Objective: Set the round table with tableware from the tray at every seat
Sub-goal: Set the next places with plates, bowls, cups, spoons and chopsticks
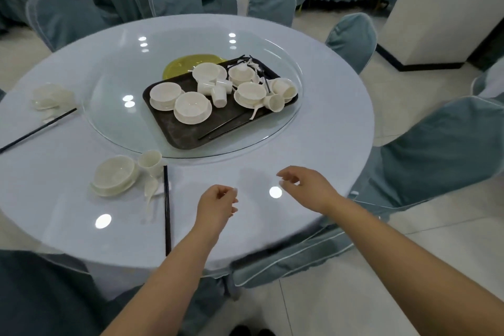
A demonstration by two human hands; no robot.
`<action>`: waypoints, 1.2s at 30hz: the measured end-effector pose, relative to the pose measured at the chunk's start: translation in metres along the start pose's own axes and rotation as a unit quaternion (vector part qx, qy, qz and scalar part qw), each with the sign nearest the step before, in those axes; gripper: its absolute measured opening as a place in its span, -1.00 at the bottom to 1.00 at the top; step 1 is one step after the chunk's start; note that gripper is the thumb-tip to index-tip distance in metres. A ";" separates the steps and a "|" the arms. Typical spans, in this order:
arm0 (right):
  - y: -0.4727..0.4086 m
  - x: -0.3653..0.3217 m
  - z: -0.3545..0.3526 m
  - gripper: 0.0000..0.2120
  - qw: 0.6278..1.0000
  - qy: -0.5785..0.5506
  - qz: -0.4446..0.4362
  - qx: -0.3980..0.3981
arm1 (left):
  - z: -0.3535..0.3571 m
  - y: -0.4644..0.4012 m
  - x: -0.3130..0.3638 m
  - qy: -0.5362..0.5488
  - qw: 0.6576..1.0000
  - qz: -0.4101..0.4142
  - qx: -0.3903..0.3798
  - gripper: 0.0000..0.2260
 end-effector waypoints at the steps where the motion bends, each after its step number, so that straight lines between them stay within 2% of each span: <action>1: 0.002 0.001 -0.003 -0.75 1.000 -0.005 0.003 0.006 | 0.002 0.000 0.002 -0.009 1.000 0.007 -0.002 -0.91; 6: 0.016 0.014 -0.005 -0.74 0.999 -0.017 0.031 0.019 | 0.014 -0.008 0.013 -0.050 0.998 0.014 -0.024 -0.92; 14: 0.021 0.056 -0.029 -0.83 0.996 -0.048 0.056 0.052 | 0.051 -0.018 0.028 -0.114 0.992 0.032 -0.047 -0.90; 22: 0.004 0.131 -0.092 -0.79 0.997 -0.069 0.028 0.035 | 0.147 -0.031 0.053 -0.118 0.992 0.035 -0.012 -0.90; 26: -0.011 0.178 -0.127 -0.79 0.997 -0.073 0.017 0.036 | 0.213 -0.033 0.048 -0.078 0.997 0.011 0.020 -0.91; 29: -0.021 0.204 -0.151 -0.77 0.997 -0.080 0.009 0.013 | 0.258 -0.031 0.040 -0.088 0.995 -0.012 0.037 -0.92; 36: -0.054 0.229 -0.175 -0.74 0.994 -0.097 -0.017 -0.055 | 0.284 -0.028 0.057 -0.066 0.992 -0.031 0.099 -0.95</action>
Point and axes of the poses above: each hand's wrist, its own y-axis away from the middle knuckle, its own z-axis out of the palm, x = y × z, the point moved 4 cm from there along -y, towards the middle knuckle, and after that the axes turned 13 degrees about -z, right-handed, at the moved point
